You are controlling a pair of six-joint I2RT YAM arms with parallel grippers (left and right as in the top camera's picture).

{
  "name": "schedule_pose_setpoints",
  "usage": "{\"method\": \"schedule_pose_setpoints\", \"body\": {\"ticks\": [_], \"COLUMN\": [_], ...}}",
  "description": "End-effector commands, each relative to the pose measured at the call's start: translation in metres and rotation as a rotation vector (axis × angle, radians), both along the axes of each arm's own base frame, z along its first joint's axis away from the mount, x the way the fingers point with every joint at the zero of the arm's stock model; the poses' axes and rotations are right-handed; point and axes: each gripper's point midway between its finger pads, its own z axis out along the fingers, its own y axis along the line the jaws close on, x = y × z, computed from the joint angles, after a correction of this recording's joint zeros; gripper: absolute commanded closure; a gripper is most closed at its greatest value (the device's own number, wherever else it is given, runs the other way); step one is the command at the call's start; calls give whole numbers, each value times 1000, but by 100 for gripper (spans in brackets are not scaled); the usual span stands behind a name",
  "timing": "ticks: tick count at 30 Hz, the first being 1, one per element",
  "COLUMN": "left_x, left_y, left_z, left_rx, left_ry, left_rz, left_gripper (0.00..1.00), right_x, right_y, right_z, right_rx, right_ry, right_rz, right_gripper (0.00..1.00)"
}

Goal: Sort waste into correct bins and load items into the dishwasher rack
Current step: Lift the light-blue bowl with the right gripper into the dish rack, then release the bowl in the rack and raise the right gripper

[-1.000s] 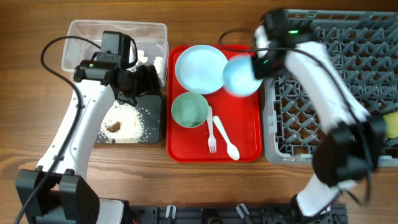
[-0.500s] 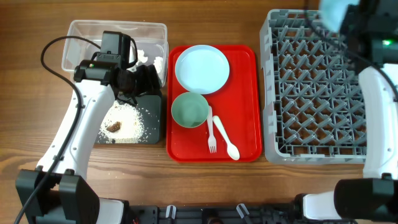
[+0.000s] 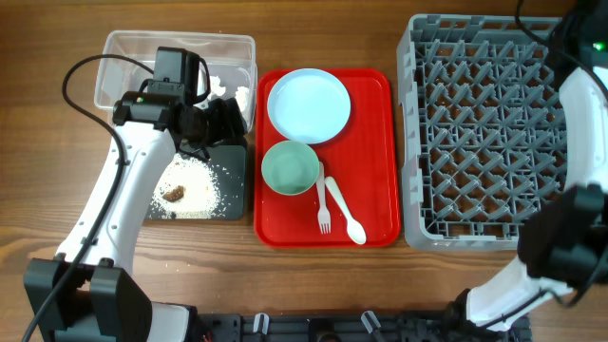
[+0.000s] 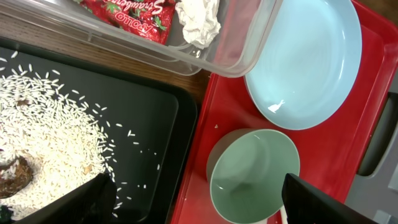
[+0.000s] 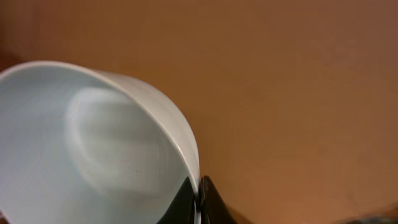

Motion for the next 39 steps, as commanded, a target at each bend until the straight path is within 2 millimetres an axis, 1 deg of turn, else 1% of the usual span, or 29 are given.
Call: {"method": "schedule_pose_setpoints", "body": {"ticks": [1, 5, 9, 12, 15, 18, 21, 23, 26, 29, 30, 32, 34, 36, 39], "left_x": [1, 1, -1, -1, -1, -1, -1, -1, -1, -1, -1, -1, -1, -2, -2], "left_y": [3, 3, 3, 3, 3, 3, 3, 3, 3, 3, 3, 3, 3, 3, 3], "left_z": [4, 4, 3, 3, 3, 3, 3, 3, 3, 3, 3, 3, 3, 3, 3], "left_rx": [13, 13, 14, 14, 13, 14, 12, 12, 12, 12, 12, 12, 12, 13, 9], "left_ry": [-17, -17, -10, -10, -10, -10, -9, -9, -9, -9, -9, -9, -8, -6, -3], "left_rz": [1, 1, 1, 1, 1, 1, 4, 3, 4, 3, 4, 4, 3, 4, 2], "left_gripper": [14, 13, 13, 13, 14, 14, 14, 14, 14, 14, 13, 14, 14, 14, 14], "right_x": [-22, -19, -19, -14, -1, 17, 28, 31, 34, 39, 38, 33, 25, 19, 12], "right_y": [-22, -33, -41, -47, -44, -32, -25, -21, -16, -10, -11, -13, -20, -26, -36], "right_z": [-19, -44, -61, -80, -96, -113, -127, -133, -135, -134, -131, -122, -106, -94, -84], "right_rx": [-107, -94, -79, -46, -3, 40, 75, 81, 81, 74, 64, 25, -37, -73, -98], "right_ry": [179, 242, 273, 299, 310, 319, 324, 336, 338, 333, 331, 316, 316, 316, 321], "right_rz": [-218, -231, -234, -202, -128, -36, 26, 40, 50, 63, 50, -1, -73, -123, -167], "right_gripper": [96, 96, 96, 96, 96, 96, 96, 96, 96, 96, 96, 96, 96, 96, 96]}}
